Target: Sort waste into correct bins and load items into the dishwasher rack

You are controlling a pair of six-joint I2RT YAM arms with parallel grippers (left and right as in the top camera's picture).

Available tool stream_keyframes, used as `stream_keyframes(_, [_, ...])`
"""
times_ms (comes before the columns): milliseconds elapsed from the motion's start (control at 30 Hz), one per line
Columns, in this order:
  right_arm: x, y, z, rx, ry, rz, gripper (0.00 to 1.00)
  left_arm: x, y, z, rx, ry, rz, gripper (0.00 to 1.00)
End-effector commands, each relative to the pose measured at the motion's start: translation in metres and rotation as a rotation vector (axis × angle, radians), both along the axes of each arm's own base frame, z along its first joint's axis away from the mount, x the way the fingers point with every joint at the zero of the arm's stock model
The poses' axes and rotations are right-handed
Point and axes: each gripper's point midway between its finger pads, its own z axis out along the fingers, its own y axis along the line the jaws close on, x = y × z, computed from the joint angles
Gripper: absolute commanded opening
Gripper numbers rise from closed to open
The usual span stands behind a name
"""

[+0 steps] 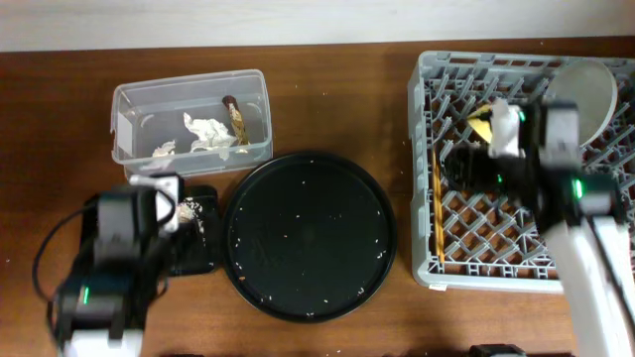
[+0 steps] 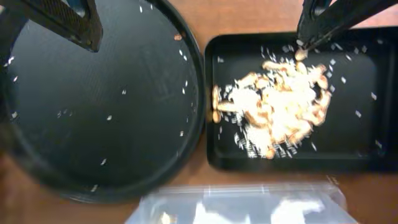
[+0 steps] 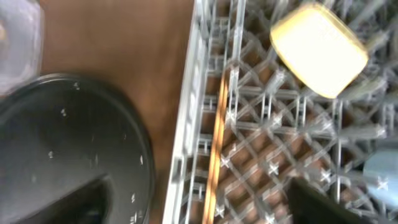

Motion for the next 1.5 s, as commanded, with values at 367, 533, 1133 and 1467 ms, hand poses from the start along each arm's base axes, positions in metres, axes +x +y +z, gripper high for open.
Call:
stream_keyframes(367, [-0.091, -0.004, -0.010, -0.015, -0.073, -0.024, 0.98, -0.052, 0.003, 0.026, 0.029, -0.245, -0.017, 0.99])
stream_keyframes(533, [-0.086, -0.004, -0.020, -0.015, -0.022, -0.024, 0.98, -0.052, 0.003, 0.026, 0.029, -0.245, -0.017, 0.99])
stream_keyframes(1133, [-0.093, -0.003, 0.005, -0.039, -0.718, -0.007, 0.98, -0.052, 0.003, 0.026, 0.029, -0.245, -0.017, 0.99])
stream_keyframes(1467, [-0.076, -0.019, -0.041, -0.081, -0.916, -0.096, 0.98, -0.052, 0.003, 0.026, 0.029, -0.245, -0.017, 0.99])
